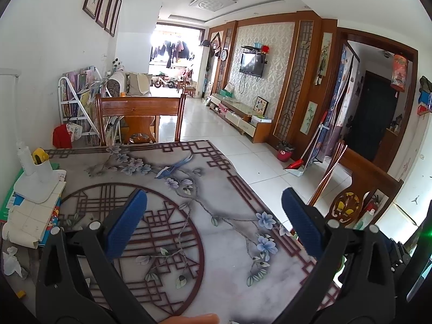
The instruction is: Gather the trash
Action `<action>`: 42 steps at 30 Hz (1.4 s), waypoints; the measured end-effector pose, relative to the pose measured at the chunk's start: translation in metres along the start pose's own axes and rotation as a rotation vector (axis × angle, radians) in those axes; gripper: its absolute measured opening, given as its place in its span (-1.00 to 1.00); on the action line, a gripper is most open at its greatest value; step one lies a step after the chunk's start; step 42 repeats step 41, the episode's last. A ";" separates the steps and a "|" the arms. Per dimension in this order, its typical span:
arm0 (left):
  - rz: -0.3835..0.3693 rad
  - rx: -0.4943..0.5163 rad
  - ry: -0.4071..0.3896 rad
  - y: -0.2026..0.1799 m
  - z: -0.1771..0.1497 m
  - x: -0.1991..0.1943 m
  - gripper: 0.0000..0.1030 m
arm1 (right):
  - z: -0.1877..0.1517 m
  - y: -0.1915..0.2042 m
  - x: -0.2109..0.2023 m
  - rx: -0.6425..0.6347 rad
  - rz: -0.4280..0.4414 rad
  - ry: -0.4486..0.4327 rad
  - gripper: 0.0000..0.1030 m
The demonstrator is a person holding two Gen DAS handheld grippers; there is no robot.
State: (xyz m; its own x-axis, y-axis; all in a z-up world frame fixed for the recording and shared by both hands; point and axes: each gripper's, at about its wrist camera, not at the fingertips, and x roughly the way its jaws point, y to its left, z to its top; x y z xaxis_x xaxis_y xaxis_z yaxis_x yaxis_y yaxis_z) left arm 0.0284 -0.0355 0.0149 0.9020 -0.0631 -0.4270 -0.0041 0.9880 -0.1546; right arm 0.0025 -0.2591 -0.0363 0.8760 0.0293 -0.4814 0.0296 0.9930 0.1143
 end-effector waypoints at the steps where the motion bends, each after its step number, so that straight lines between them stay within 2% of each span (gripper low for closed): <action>1: 0.002 -0.001 0.003 0.001 0.000 0.000 0.90 | 0.000 0.001 0.001 -0.002 0.001 0.002 0.86; 30: 0.011 -0.037 0.062 0.010 -0.005 0.017 0.90 | -0.008 0.006 0.024 -0.019 0.017 0.087 0.86; 35: 0.031 -0.082 0.092 0.017 -0.010 0.029 0.90 | -0.015 0.010 0.041 -0.038 0.036 0.152 0.86; 41: 0.070 -0.040 0.154 0.028 -0.025 0.047 0.90 | -0.049 0.019 0.104 -0.141 0.087 0.326 0.86; 42: 0.070 -0.040 0.154 0.028 -0.025 0.047 0.90 | -0.049 0.019 0.104 -0.141 0.087 0.326 0.86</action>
